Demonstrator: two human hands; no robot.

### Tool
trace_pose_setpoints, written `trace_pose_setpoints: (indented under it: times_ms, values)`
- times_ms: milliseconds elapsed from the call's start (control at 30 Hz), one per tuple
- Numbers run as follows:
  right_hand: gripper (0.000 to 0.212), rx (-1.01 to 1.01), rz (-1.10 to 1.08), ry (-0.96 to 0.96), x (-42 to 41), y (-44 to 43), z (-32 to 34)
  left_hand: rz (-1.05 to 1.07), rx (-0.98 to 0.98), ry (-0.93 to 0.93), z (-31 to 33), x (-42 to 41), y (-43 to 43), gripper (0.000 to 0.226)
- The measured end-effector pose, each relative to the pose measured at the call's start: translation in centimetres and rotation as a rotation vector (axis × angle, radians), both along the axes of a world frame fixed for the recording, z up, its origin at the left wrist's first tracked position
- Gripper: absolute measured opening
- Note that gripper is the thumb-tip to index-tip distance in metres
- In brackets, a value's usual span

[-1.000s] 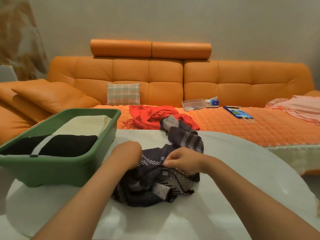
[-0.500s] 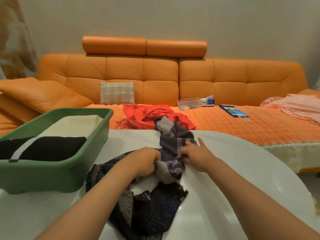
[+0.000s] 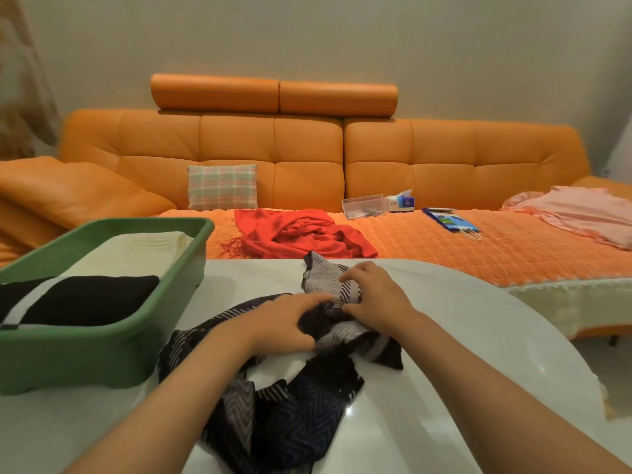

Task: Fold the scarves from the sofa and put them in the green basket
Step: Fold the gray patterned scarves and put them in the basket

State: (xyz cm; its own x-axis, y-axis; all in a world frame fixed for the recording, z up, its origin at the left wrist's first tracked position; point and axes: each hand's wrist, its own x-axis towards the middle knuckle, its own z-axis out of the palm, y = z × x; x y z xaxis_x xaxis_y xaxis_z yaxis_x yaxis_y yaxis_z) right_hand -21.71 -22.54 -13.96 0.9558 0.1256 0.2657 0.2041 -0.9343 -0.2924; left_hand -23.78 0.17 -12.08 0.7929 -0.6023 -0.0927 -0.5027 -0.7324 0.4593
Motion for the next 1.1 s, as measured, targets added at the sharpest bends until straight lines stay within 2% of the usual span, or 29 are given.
trace_pose_setpoints:
  times_ms: [67, 100, 200, 267, 367, 400, 467, 600, 633, 700, 767, 800, 867, 933, 1033, 1100]
  values:
    - [0.078, -0.107, 0.008, 0.115, 0.5, -0.2, -0.9, -0.02, 0.231, -0.16, -1.2, -0.1, -0.8, 0.086]
    - [0.084, -0.12, 0.02, 0.207, 0.7, -0.2, -1.2, 0.012, 0.324, -0.237, -1.6, 0.0, -0.9, 0.082]
    - [0.089, -0.173, 0.064, 0.427, 0.9, -0.1, -1.9, 0.113, 0.413, -0.241, -1.7, 0.7, -0.3, 0.059]
    - [0.077, -0.194, 0.058, 0.392, 0.9, 0.1, -1.6, 0.157, 0.357, -0.245, -1.3, 0.9, 0.0, 0.055]
    - [0.022, -0.131, 0.081, 0.241, 0.5, 0.4, -0.7, 0.2, 0.203, -0.322, -0.7, 0.8, 0.1, 0.059]
    - [0.017, -0.114, 0.074, 0.245, 0.1, 0.3, -0.3, 0.208, 0.153, -0.348, -0.5, 0.8, -0.1, 0.06]
    - [0.017, -0.011, 0.069, 0.317, -0.9, -0.5, 0.6, 0.228, 0.065, -0.389, 0.1, 0.4, -0.6, 0.057]
    - [0.024, 0.521, 0.017, 0.653, -3.4, -4.1, 3.4, 0.224, -0.16, -0.435, 1.9, -0.4, -2.4, 0.055]
    - [0.028, 0.58, -0.012, 0.679, -3.9, -5.2, 4.2, 0.209, -0.227, -0.404, 2.3, -0.5, -3.1, 0.057]
    - [0.035, 0.523, -0.08, 0.586, -4.3, -7.3, 4.9, 0.172, -0.343, -0.335, 3.1, -0.5, -4.6, 0.059]
    - [0.033, 0.383, -0.187, 0.418, -4.2, -9.0, 4.8, 0.162, -0.409, -0.342, 3.4, -0.2, -6.2, 0.059]
    - [0.034, 0.253, -0.262, 0.321, -4.2, -9.6, 4.6, 0.17, -0.427, -0.36, 3.4, 0.1, -6.9, 0.058]
    - [0.05, -0.124, -0.381, 0.141, -4.2, -10.1, 3.9, 0.192, -0.43, -0.355, 2.5, 0.9, -7.8, 0.06]
    - [0.066, -0.312, -0.32, 0.017, -4.1, -9.3, 3.0, 0.194, -0.362, -0.316, 0.8, 1.8, -8.1, 0.064]
    - [0.066, -0.244, -0.067, -0.067, -4.0, -6.2, 2.4, 0.193, -0.243, -0.275, -1.1, 2.4, -7.6, 0.067]
    - [0.068, -0.234, 0.086, -0.036, -3.9, -4.3, 1.8, 0.2, -0.201, -0.26, -1.4, 2.5, -6.8, 0.072]
